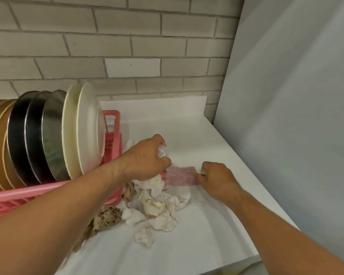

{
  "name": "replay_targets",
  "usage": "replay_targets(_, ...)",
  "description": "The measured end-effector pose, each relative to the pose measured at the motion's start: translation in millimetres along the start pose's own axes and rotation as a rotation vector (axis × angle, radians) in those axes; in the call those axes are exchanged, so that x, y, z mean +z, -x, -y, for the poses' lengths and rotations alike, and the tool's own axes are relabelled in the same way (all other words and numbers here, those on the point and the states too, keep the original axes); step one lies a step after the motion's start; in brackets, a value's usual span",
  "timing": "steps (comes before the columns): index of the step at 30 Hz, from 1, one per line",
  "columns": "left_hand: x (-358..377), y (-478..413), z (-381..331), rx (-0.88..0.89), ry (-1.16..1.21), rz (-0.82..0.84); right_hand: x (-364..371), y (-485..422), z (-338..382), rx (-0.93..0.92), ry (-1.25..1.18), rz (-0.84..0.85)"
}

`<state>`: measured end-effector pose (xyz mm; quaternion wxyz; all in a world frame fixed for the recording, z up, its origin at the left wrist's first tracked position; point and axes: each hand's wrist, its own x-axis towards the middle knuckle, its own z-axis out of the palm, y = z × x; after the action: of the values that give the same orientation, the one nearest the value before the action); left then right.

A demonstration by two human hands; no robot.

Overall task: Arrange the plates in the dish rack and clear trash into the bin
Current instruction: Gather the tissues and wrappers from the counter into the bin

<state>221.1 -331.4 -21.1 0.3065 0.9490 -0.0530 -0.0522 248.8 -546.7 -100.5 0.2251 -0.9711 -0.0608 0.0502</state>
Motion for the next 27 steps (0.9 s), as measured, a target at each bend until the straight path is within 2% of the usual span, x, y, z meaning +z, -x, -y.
replay_targets(4, 2.9, 16.4, 8.6, 0.011, -0.048, 0.066, 16.8, -13.7, -3.2, -0.157, 0.068, 0.174)
replay_targets(6, 7.1, 22.3, 15.8, 0.025, -0.094, 0.094, 24.0, -13.0, -4.5, -0.193, 0.104, 0.209)
replay_targets(10, 15.4, 24.7, 27.6, -0.024, -0.155, 0.084, 28.0, -10.3, -5.8, -0.145, 0.046, 0.193)
replay_targets(17, 19.9, 14.8, 26.3, -0.061, -0.204, -0.027, 36.4, -8.9, -3.3, -0.162, 0.118, 0.015)
replay_targets(22, 20.7, 11.0, 26.7, -0.082, -0.217, -0.037, 29.0, -8.4, 0.6, -0.125, 0.185, 0.019)
replay_targets(27, 19.9, 7.6, 28.6, -0.074, -0.253, -0.022, 10.3, -17.5, 3.0, -0.203, 0.239, 0.039)
